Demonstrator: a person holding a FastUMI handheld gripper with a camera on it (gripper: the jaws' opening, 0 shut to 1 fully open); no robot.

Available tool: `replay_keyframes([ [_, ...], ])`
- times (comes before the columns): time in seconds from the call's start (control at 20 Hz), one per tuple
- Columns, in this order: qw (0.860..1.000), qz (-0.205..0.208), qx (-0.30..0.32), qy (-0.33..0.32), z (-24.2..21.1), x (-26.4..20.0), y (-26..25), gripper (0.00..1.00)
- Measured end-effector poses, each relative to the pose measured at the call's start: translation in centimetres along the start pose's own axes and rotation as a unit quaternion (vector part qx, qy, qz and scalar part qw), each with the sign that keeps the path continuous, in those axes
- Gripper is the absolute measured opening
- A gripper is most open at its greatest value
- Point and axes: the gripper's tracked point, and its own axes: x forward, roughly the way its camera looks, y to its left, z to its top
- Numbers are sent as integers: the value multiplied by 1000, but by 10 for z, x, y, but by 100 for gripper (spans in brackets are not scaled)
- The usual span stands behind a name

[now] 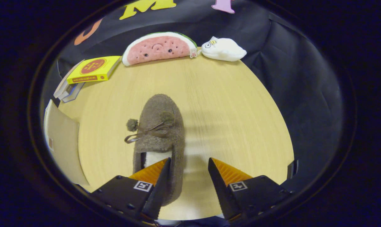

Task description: Open the storage box then place both shoes into the box .Put the left shoe in first, then the right shoe, with the right side of both shoes facing outward in a uniform manner.

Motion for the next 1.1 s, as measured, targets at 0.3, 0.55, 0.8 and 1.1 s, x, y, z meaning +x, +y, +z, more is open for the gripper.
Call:
replay_keyframes([
  [0.3,999,50,-5,8,2,4,17,17],
  [0.55,988,121,88,31,-6,-4,20,1],
  [0.8,981,162,109,14,0,-45,33,1],
  [1.1,982,173,63,-49,15,-131,76,1],
])
